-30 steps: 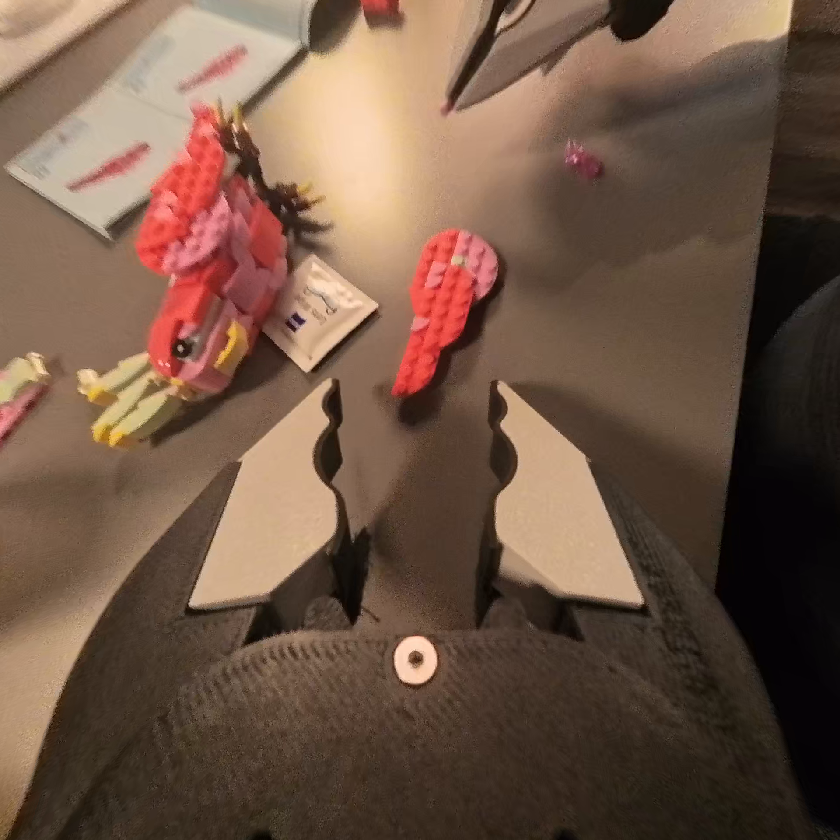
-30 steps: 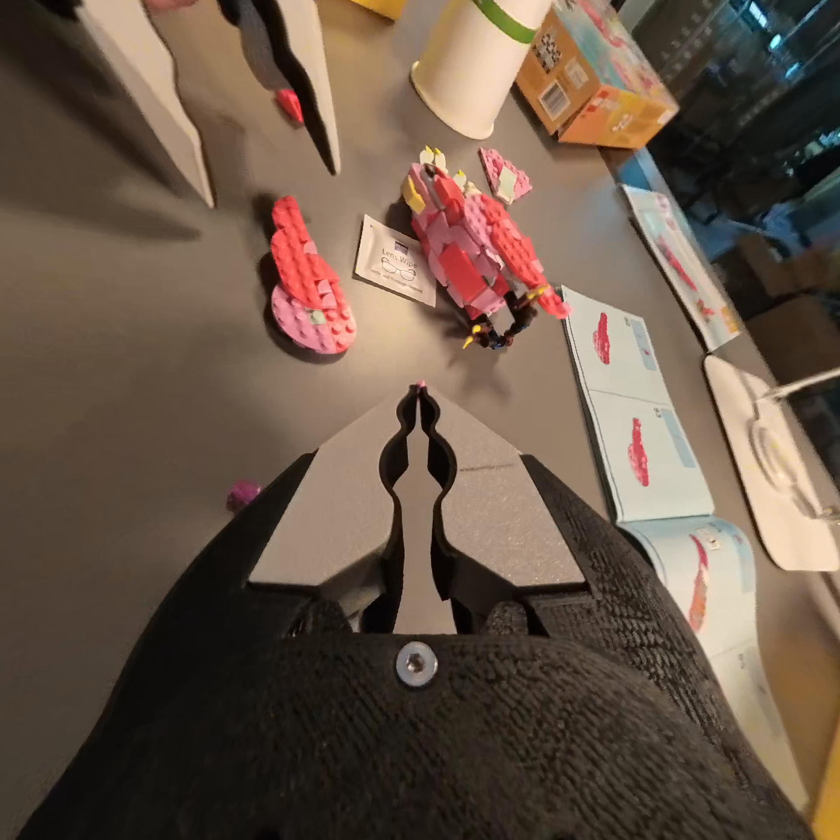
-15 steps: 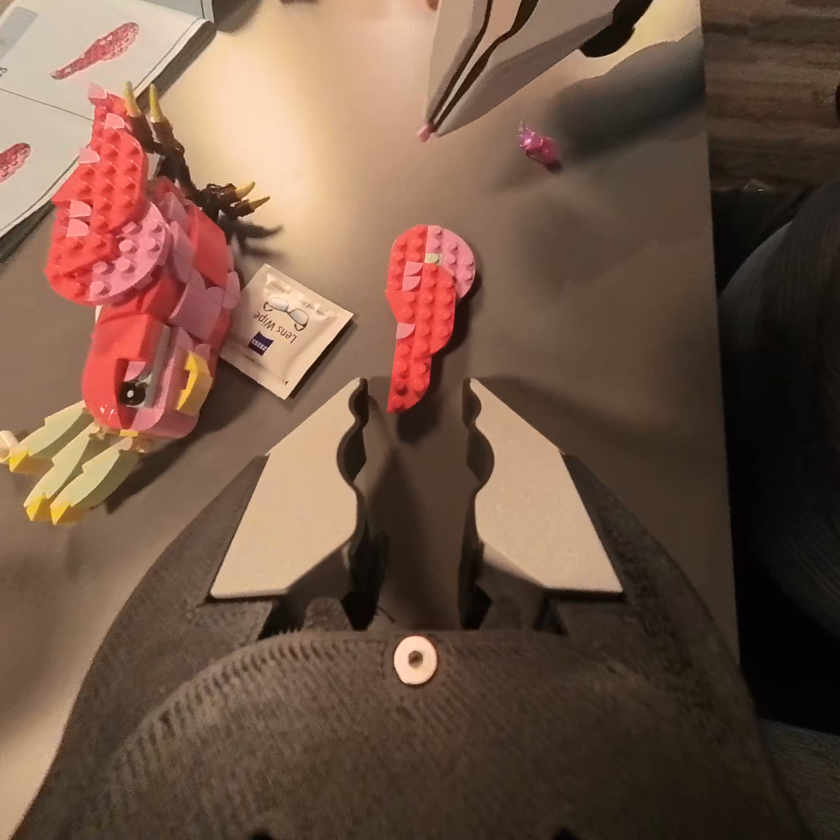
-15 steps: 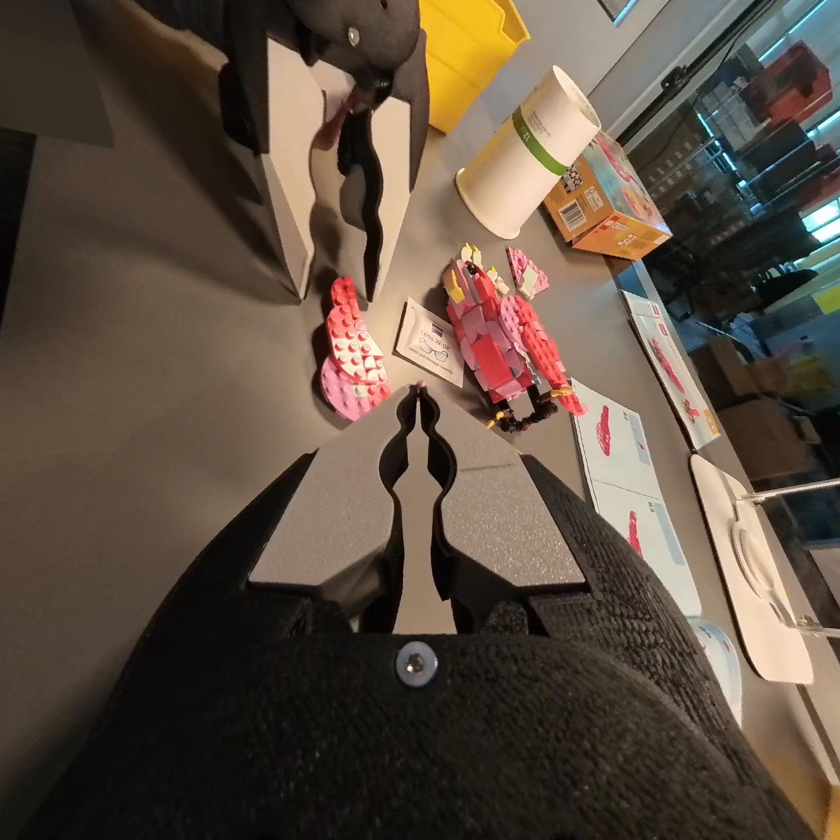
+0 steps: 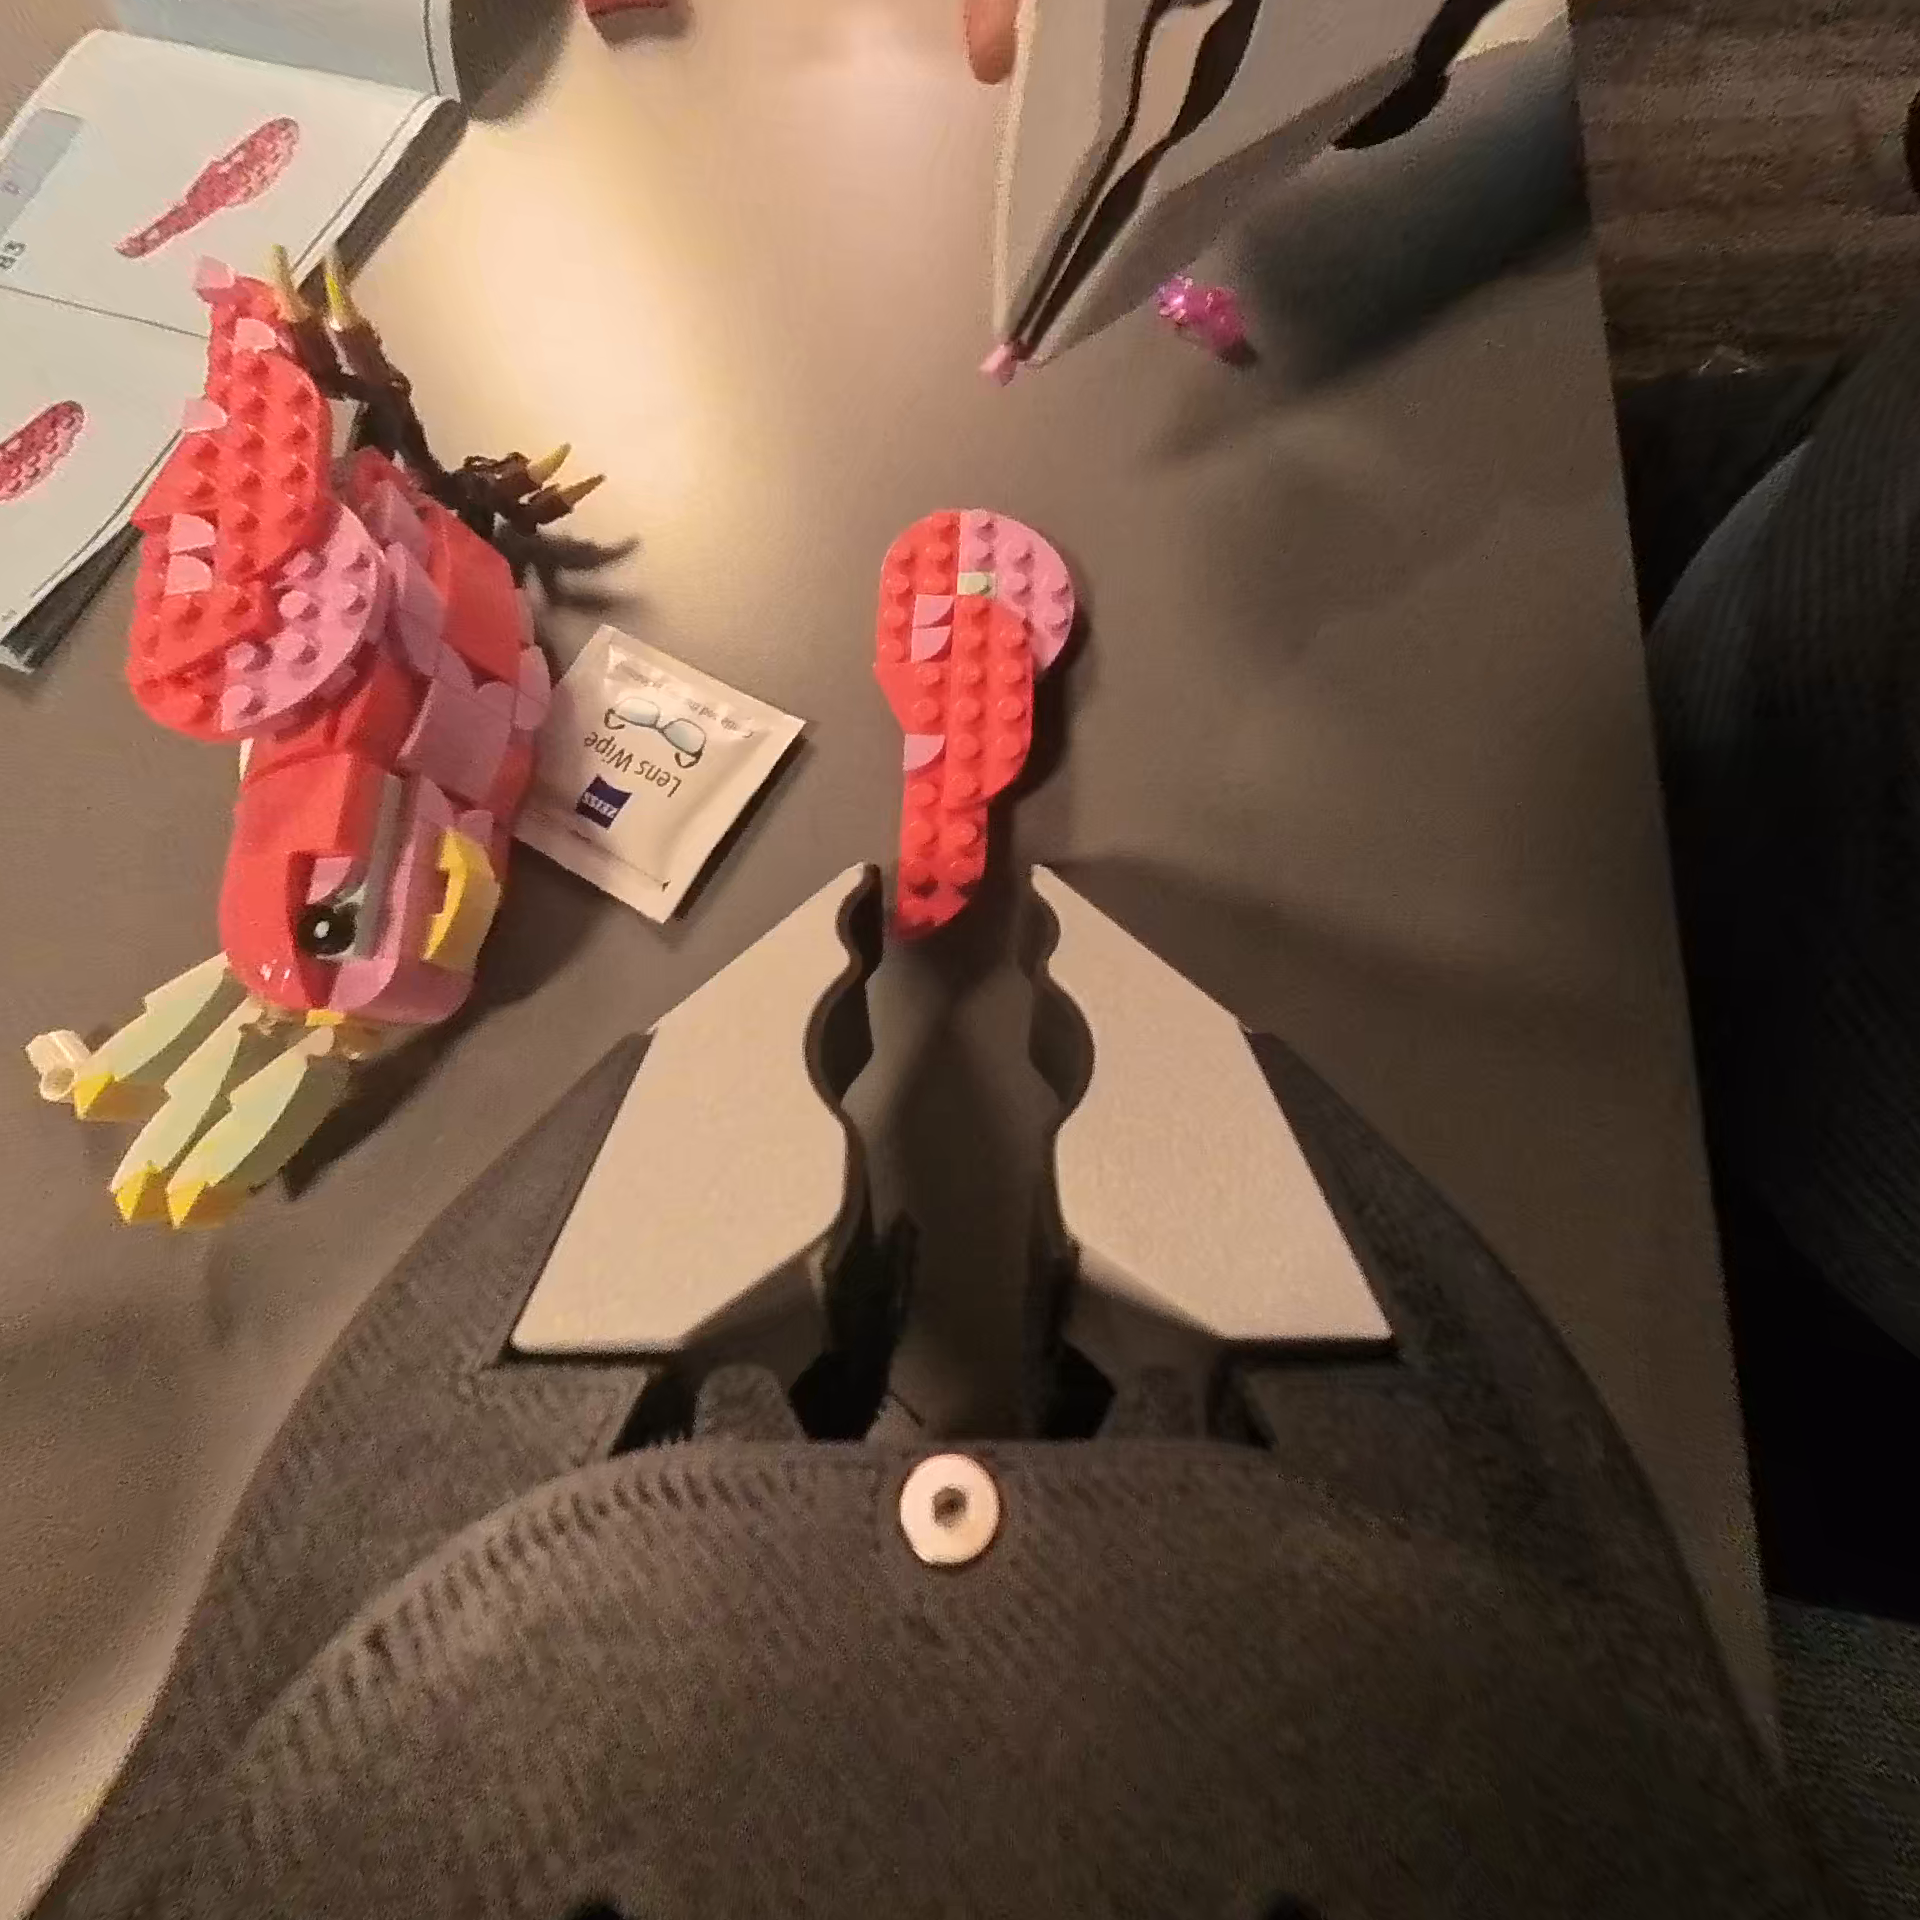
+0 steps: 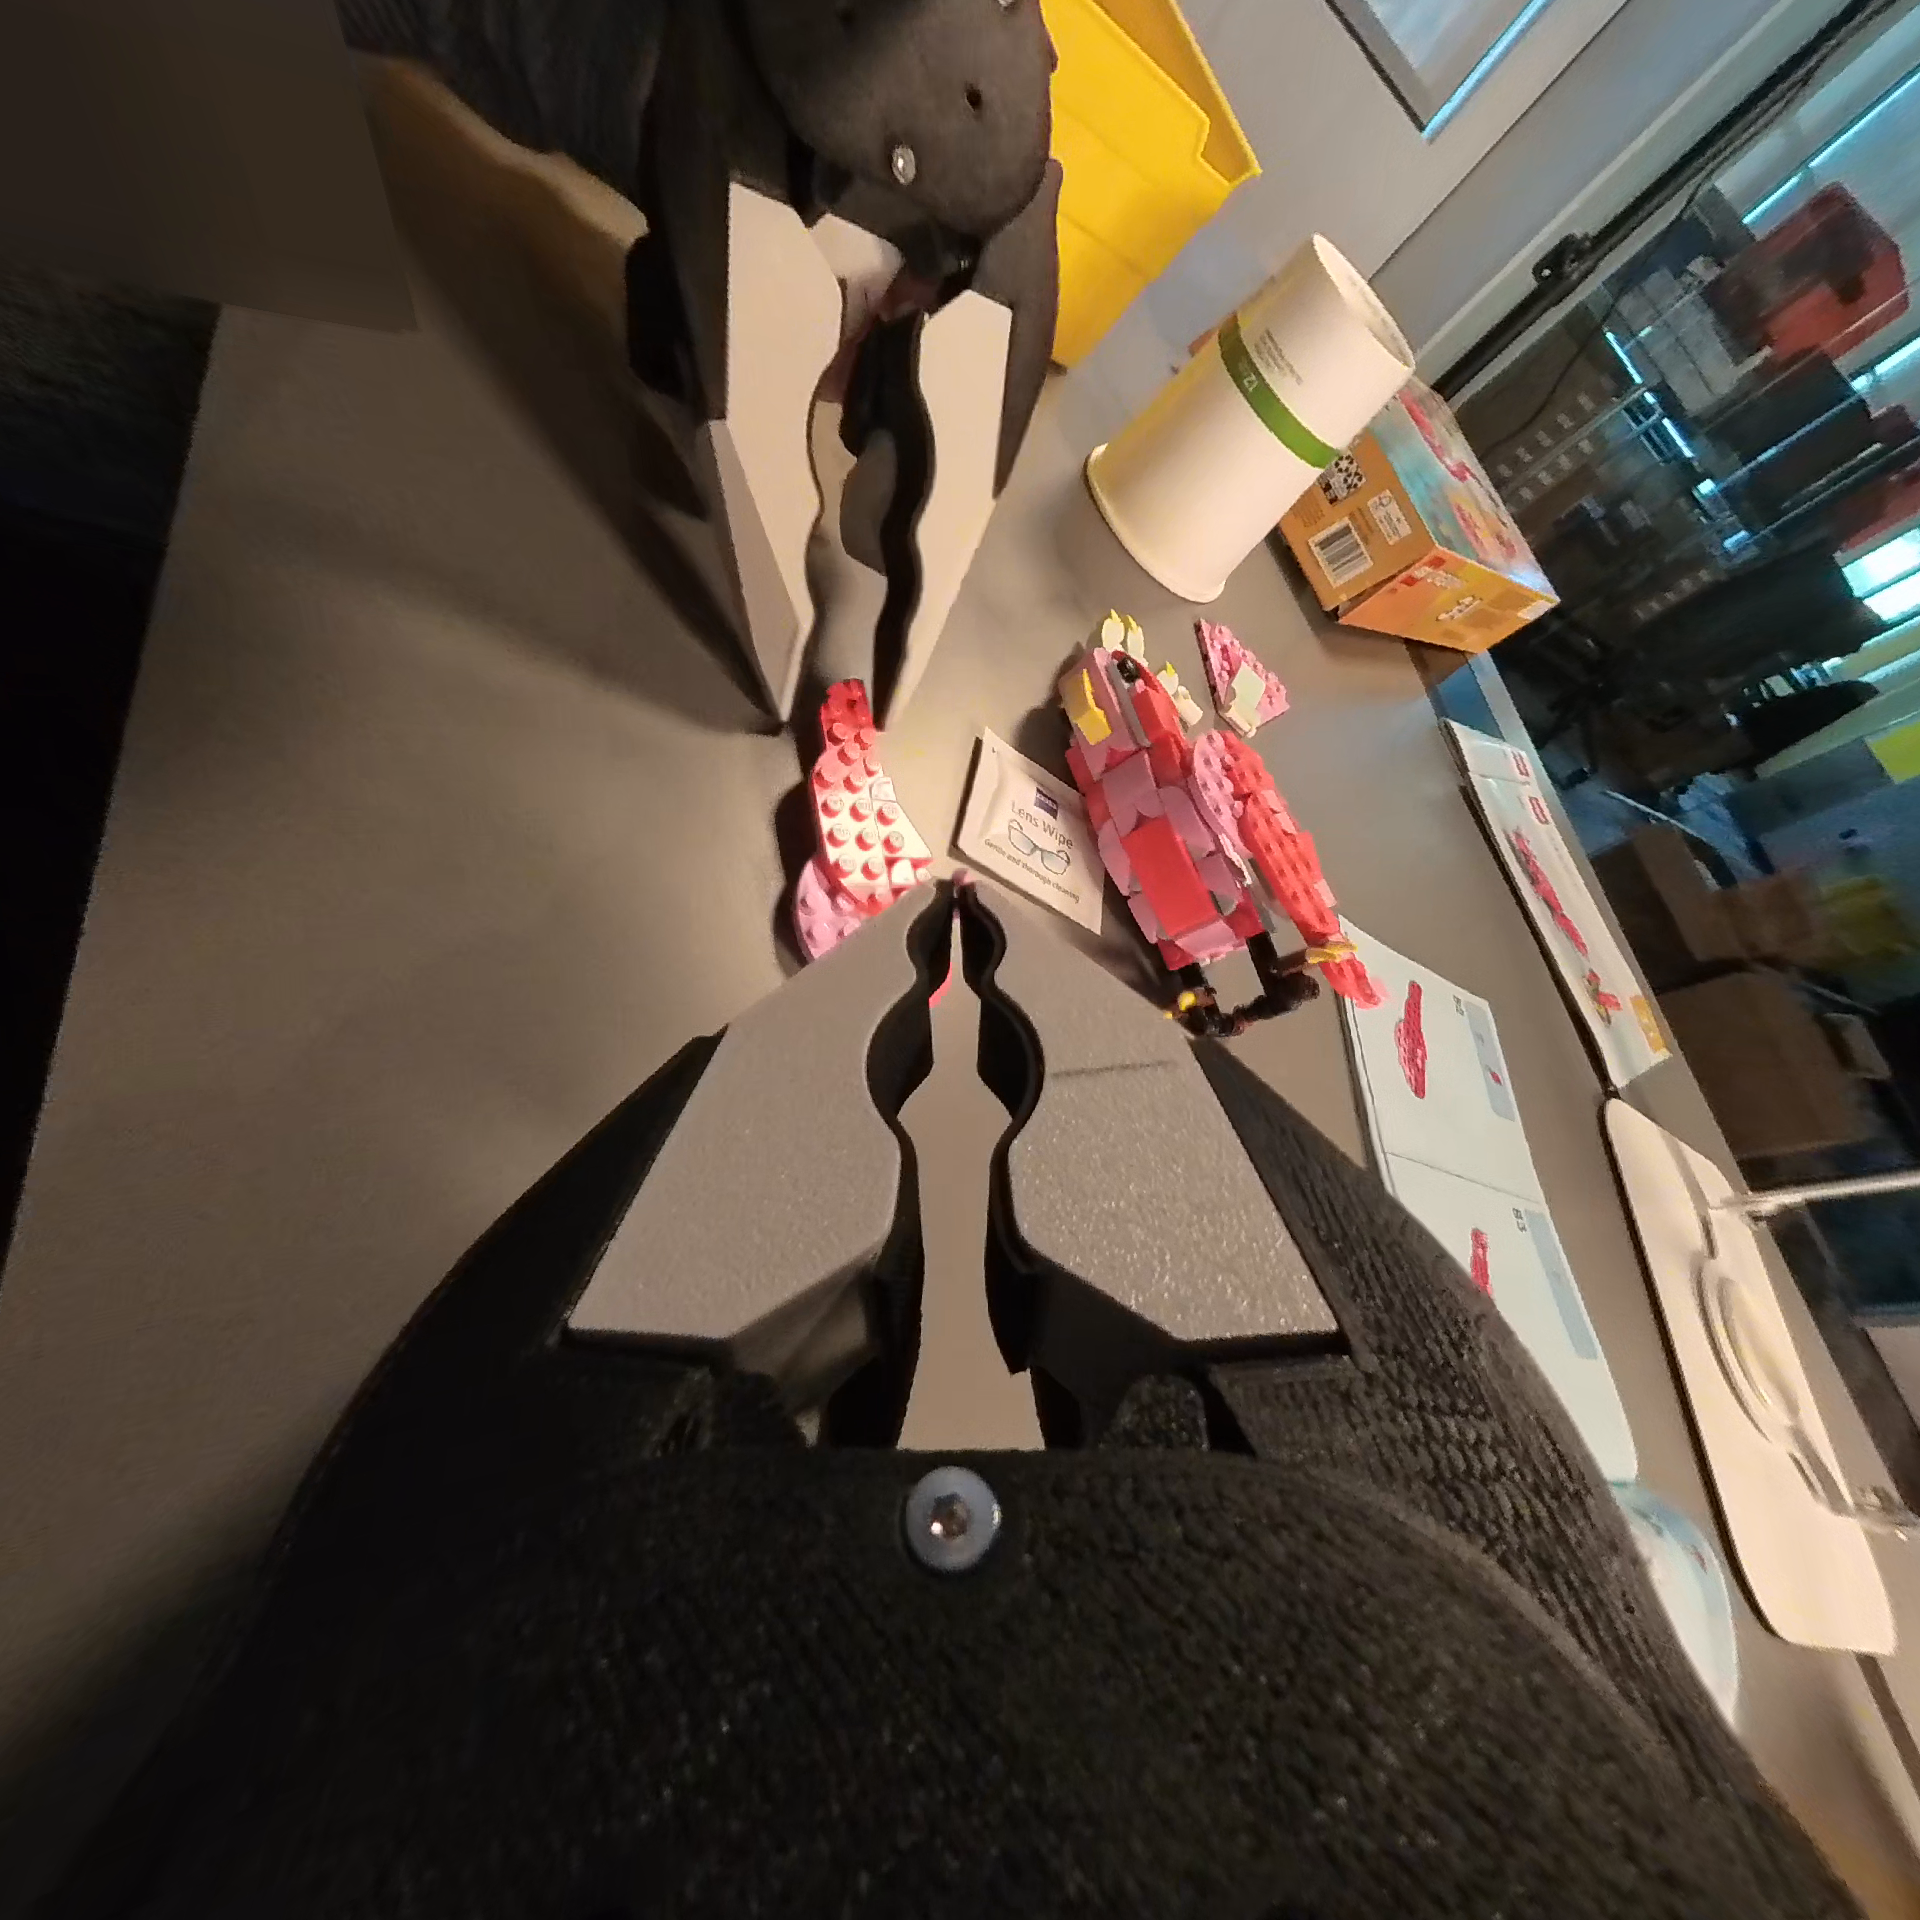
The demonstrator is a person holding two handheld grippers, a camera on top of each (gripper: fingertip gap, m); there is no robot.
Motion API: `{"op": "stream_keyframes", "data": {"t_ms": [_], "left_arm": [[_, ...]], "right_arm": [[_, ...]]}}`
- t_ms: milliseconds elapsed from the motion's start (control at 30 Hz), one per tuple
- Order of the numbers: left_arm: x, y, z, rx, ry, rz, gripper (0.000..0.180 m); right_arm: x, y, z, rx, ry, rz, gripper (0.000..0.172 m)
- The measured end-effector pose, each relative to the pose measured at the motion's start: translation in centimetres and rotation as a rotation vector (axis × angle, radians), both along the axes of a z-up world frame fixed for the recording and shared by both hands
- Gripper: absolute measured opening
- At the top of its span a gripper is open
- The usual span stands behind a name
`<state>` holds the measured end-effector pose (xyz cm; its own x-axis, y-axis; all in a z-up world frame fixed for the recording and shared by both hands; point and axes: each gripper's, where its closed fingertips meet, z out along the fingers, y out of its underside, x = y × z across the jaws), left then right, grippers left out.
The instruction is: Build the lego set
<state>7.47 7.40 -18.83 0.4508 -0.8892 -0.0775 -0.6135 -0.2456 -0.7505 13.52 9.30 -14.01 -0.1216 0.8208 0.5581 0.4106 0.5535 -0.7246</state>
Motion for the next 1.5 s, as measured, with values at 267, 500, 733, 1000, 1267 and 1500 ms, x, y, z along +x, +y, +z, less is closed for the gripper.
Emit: {"op": "stream_keyframes", "data": {"t_ms": [267,500,733,1000,1267,1500], "left_arm": [[0.2,0.0,0.0,-0.008,-0.002,-0.006,0.016],[0.5,-0.2,0.0,0.000,0.002,0.021,0.015],[1.5,-0.1,0.4,-0.054,-0.066,0.121,0.015],[2.9,-0.7,0.7,-0.157,-0.149,0.180,0.015],[3.4,-0.7,1.1,-0.207,-0.212,0.212,0.015],[3.5,-0.5,0.9,-0.242,-0.211,0.279,0.014]], "right_arm": [[-0.1,-0.4,-0.2,0.020,-0.007,0.019,0.000],[-0.4,-0.9,-0.1,0.041,0.006,0.033,0.000],[-1.4,-2.3,0.3,0.163,0.043,0.105,0.000],[-2.6,-3.3,-1.3,0.386,-0.034,0.173,0.000],[-2.8,-3.1,-2.5,0.482,-0.135,0.169,0.000],[-2.7,-2.7,-3.0,0.492,-0.214,0.121,0.000]]}}
